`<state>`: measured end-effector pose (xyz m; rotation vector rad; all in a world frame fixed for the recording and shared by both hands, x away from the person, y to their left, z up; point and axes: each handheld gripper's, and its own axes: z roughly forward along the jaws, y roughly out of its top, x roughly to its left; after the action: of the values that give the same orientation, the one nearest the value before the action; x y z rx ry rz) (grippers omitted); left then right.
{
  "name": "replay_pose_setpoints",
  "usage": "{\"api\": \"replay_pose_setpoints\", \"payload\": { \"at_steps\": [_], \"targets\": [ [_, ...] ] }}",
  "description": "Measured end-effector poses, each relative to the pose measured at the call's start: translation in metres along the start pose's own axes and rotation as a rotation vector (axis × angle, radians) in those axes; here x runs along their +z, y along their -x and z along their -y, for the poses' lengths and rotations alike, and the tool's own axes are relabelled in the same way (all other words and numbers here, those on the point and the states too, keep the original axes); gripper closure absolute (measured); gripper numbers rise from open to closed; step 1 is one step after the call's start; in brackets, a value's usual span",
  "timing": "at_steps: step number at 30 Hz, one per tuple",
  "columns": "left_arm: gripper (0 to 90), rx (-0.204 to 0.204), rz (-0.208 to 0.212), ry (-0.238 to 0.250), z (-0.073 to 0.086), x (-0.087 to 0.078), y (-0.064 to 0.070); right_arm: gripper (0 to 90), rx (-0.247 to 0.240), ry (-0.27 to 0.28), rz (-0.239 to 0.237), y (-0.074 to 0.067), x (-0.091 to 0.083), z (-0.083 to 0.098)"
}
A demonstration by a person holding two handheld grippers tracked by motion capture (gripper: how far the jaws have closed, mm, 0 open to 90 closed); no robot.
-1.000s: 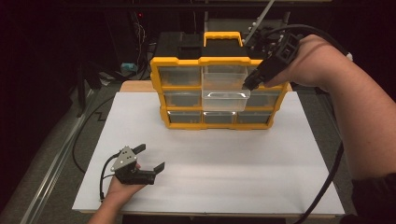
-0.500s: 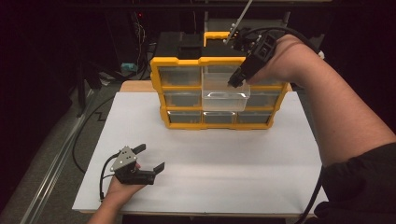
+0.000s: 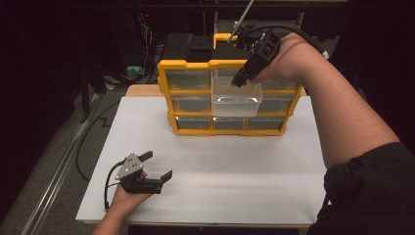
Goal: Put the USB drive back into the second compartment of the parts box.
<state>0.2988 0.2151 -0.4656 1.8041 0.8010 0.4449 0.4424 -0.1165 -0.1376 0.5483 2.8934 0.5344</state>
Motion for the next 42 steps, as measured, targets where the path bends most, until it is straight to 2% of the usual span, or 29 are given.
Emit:
{"api": "replay_pose_setpoints", "payload": {
  "at_steps": [8,9,22,23,24,25,27,31,34,42],
  "targets": [
    [0.0,-0.003,0.004,0.004,0.000,0.000,0.000,80.0,0.008,-0.025,-0.014,0.006,0.020,0.006],
    [0.0,0.002,0.005,0.004,0.000,0.000,0.001,80.0,-0.009,-0.032,-0.017,0.006,0.024,0.005],
    [0.0,0.000,0.006,0.004,0.000,-0.001,0.000,79.1,-0.010,0.001,-0.022,0.006,0.018,0.003],
    [0.0,0.001,0.006,0.005,0.000,-0.001,0.000,74.6,-0.007,0.009,-0.013,0.006,0.016,0.003],
    [0.0,0.001,0.006,0.004,0.000,-0.001,0.000,55.5,0.020,0.028,-0.002,0.007,0.012,0.004],
    [0.0,0.001,0.006,0.004,0.000,-0.001,0.000,55.5,0.020,0.028,-0.002,0.007,0.012,0.004],
    [0.0,0.002,0.006,0.002,0.000,-0.001,0.000,45.9,0.027,0.035,0.018,0.007,0.006,0.006],
    [0.0,0.004,0.006,0.000,0.000,0.000,0.000,41.0,0.036,0.034,0.032,0.003,-0.007,0.015],
    [0.0,0.004,0.006,-0.002,0.000,0.000,0.001,39.8,0.040,0.021,0.036,0.001,-0.010,0.020],
    [0.0,0.004,0.004,-0.009,0.000,0.001,0.001,36.0,0.062,-0.005,0.051,-0.005,-0.021,0.049]
  ]
}}
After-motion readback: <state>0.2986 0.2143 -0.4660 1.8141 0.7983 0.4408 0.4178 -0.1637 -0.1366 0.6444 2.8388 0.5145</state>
